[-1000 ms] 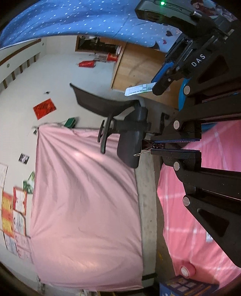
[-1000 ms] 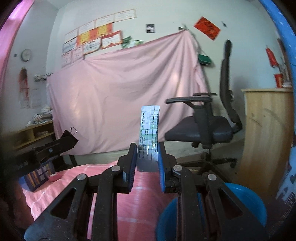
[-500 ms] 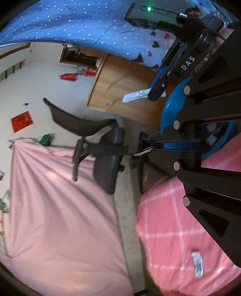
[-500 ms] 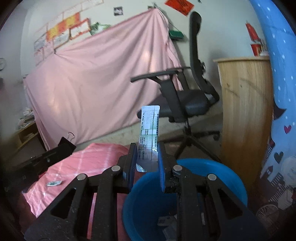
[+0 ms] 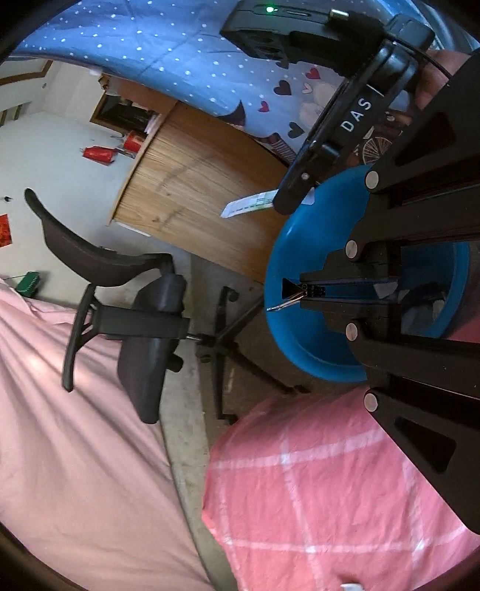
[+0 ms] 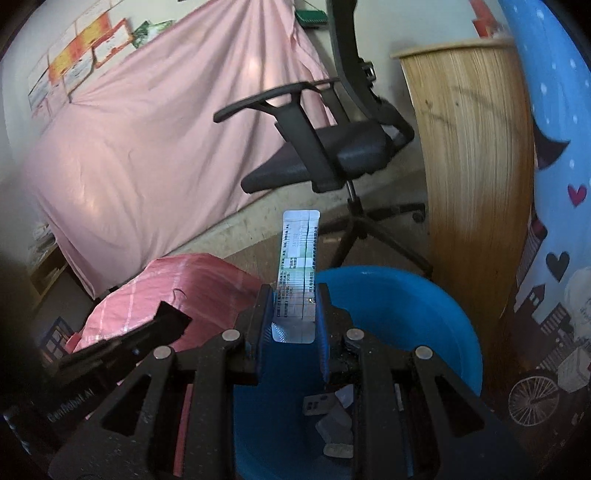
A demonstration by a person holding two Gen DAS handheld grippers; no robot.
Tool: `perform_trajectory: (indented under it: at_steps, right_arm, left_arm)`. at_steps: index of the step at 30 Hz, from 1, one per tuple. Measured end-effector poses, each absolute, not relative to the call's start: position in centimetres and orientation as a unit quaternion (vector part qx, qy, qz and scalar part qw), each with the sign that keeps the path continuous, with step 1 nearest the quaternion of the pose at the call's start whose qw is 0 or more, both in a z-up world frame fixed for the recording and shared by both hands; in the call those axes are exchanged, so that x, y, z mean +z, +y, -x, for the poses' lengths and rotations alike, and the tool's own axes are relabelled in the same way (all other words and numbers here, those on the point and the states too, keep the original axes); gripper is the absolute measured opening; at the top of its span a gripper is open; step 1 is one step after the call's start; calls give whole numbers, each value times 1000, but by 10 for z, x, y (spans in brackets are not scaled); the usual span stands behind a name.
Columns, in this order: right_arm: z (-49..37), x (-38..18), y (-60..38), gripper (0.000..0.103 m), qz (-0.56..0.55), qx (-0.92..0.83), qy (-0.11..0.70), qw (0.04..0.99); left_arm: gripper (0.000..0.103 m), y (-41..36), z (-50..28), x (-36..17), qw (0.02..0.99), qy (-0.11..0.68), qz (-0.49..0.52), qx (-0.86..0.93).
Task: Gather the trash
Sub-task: 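Carry the clip and toothpaste tube over the blue basin and open both grippers, then move both tools back over the table toward the last white wrapper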
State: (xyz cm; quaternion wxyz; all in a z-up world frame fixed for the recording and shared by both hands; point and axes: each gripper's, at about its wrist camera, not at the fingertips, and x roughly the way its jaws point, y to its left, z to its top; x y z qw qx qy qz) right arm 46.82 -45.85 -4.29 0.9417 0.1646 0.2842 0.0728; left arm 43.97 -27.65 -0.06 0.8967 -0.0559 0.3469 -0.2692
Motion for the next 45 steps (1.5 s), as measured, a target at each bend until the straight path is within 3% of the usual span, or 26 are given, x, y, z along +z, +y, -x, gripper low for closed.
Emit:
perform_trajectory:
  at_steps: [10,18,27,31,36,41,45]
  right_arm:
    - [-479,-50,-466,48,-177,66,298,936]
    - [-477,-50,-469,50,-188,59,291,936]
    - [-477,-46,-460,72,-180,56,275,943]
    - [-477,-42,-460,87,-183,59,271,943]
    - [-471,-32,-457,102,-194,66,240,949]
    - [-466,-21,-444,103,-190,84,209,956]
    - [-462,-13,-431,103,-187,87,179,962]
  left_arm:
    - [5,-281,-445,-14,894,363,42,-258]
    - [25,-267,-441,-15,904,350,44,-239]
    - [41,-246,-435,-4,923,321,50,-207]
    - [45,-235,-432,0,932,304,49,-191]
    - [64,-209,-421,5,942,280,70,-170]
    - [87,-182,-410,17,956,250,80,-134]
    - [95,-156,-398,27,967,217,92,-97]
